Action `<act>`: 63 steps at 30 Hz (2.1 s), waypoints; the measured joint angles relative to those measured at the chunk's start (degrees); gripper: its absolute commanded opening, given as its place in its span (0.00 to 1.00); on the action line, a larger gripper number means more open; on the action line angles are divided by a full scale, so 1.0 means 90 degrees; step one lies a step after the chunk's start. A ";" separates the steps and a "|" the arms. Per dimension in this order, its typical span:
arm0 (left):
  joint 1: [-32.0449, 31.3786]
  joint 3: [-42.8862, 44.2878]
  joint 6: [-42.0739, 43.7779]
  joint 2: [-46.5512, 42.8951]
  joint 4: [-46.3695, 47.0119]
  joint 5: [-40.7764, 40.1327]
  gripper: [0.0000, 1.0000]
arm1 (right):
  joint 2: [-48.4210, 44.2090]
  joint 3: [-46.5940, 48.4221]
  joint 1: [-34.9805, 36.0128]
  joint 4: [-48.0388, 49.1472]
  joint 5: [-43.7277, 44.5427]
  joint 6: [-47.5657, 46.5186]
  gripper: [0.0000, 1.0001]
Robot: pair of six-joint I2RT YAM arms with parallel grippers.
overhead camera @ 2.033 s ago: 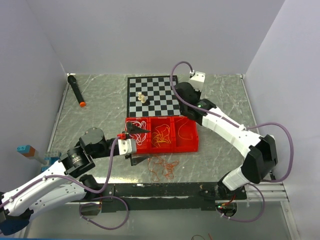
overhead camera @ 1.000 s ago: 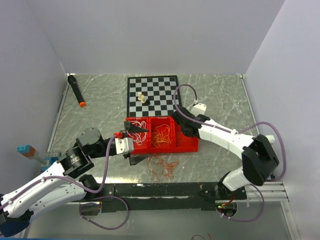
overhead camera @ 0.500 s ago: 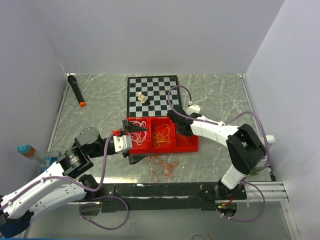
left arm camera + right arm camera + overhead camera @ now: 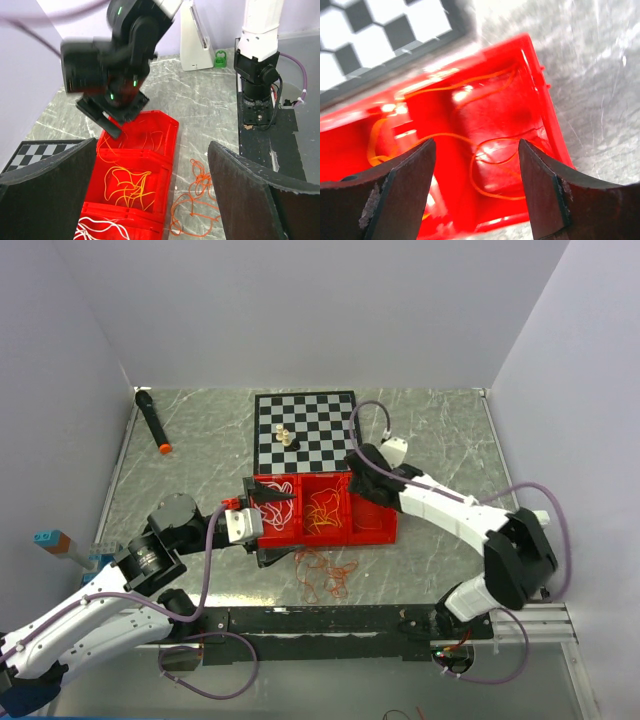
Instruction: Untangle the cables
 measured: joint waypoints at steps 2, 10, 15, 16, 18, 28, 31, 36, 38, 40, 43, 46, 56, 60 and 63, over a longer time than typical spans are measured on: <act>0.0005 0.0015 -0.0002 0.0000 0.0000 0.0002 0.97 | -0.0338 -0.0017 0.0000 0.0087 -0.0032 -0.0134 0.74; 0.0029 0.0019 0.0000 0.0002 0.0000 0.0017 0.97 | -0.1222 -0.0372 -0.0005 0.0386 -0.0168 -0.0508 0.72; 0.0041 0.0019 0.0000 0.0002 0.0000 0.0024 0.97 | -0.1428 -0.0639 0.0034 0.0753 -0.0590 -0.0947 0.78; 0.0041 0.0019 0.0000 0.0002 0.0000 0.0024 0.97 | -0.1430 -0.0644 0.0056 0.0877 -0.0736 -0.1117 0.79; 0.0053 0.0019 -0.0007 0.0002 0.0000 0.0022 0.97 | -0.1367 -0.0627 0.0172 0.1095 -0.0969 -0.1447 0.79; 0.0403 0.0325 -0.0274 -0.0041 -0.0063 -0.0357 0.97 | -0.0078 0.0442 0.1457 0.0833 -0.0583 -0.2603 0.73; 0.0491 0.0398 -0.0279 -0.0138 -0.0163 -0.0435 0.97 | -0.0126 0.0335 0.1639 0.0959 -0.0860 -0.3101 0.71; 0.0571 0.0486 -0.0440 -0.0221 -0.0291 -0.0469 0.96 | -0.0124 0.0279 0.1639 0.0899 -0.1428 -0.4058 0.61; 0.0595 0.0488 -0.0503 -0.0223 -0.0294 -0.0469 0.97 | -0.0073 0.0316 0.1639 0.0816 -0.1537 -0.4408 0.59; 0.0612 0.0488 -0.0549 -0.0223 -0.0304 -0.0471 0.97 | 0.0002 0.0350 0.1639 0.0736 -0.1637 -0.4682 0.61; 0.0617 0.0488 -0.0585 -0.0231 -0.0313 -0.0476 0.96 | 0.0070 0.0352 0.1642 0.0612 -0.1768 -0.5141 0.65; 0.0629 0.0488 -0.0610 -0.0260 -0.0313 -0.0498 0.97 | 0.0153 0.0457 0.1659 0.0369 -0.1766 -0.5583 0.67; 0.0639 0.0488 -0.0634 -0.0304 -0.0381 -0.0517 0.97 | 0.0937 0.1253 0.2030 -0.0189 -0.1358 -0.6547 0.63; 0.0639 0.0488 -0.0634 -0.0306 -0.0527 -0.0520 0.97 | 0.1083 0.1260 0.2166 -0.0406 -0.1197 -0.6715 0.61; 0.0639 0.0488 -0.0631 -0.0306 -0.0583 -0.0515 0.97 | 0.1090 0.1260 0.2183 -0.0512 -0.1042 -0.6761 0.61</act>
